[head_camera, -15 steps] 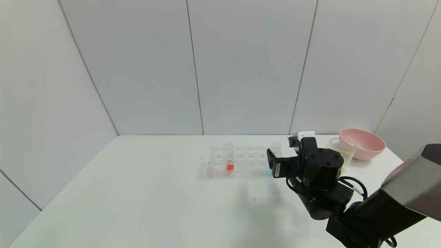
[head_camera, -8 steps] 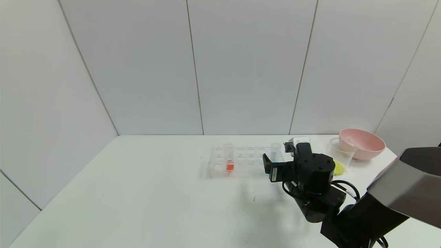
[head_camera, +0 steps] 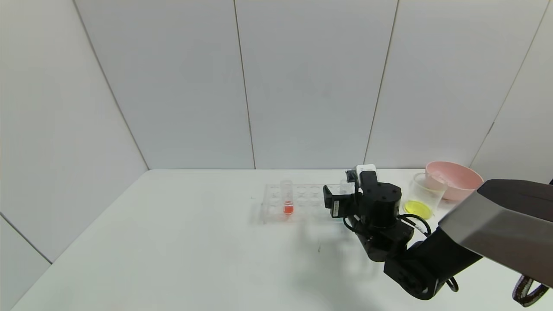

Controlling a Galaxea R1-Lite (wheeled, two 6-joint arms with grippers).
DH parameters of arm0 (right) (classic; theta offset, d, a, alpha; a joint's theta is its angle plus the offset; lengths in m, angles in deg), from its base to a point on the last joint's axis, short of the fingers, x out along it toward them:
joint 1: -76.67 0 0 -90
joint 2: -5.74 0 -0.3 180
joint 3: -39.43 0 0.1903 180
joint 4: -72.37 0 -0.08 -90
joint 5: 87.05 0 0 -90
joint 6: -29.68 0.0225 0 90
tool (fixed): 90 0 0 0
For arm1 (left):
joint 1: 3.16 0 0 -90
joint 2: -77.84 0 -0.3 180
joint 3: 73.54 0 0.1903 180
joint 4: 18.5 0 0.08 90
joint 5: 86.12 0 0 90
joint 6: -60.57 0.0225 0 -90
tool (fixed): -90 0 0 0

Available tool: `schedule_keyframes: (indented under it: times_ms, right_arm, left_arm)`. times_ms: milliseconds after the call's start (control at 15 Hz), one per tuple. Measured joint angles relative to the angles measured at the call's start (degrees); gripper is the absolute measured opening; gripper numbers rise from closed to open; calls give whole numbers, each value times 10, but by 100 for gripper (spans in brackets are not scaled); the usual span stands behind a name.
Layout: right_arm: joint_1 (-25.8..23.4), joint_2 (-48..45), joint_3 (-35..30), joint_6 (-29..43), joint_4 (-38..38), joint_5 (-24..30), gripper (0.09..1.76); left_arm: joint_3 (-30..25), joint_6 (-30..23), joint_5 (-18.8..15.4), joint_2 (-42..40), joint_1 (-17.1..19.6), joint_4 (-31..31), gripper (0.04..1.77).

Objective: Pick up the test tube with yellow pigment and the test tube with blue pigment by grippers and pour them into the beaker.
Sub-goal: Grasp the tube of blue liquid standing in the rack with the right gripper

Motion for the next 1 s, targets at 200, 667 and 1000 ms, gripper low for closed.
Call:
schedule_keyframes:
  times_ms: [200,667,1000]
  right_arm:
    - [-7,7,10,0,2,18,168]
    - [-14,10,12,1,2,21,135]
    - [-13,10,10,0,2,21,75]
  left_arm:
    - [0,0,0,0,0,0,176]
    - [0,0,0,0,0,0,176]
    - [0,0,0,0,0,0,176]
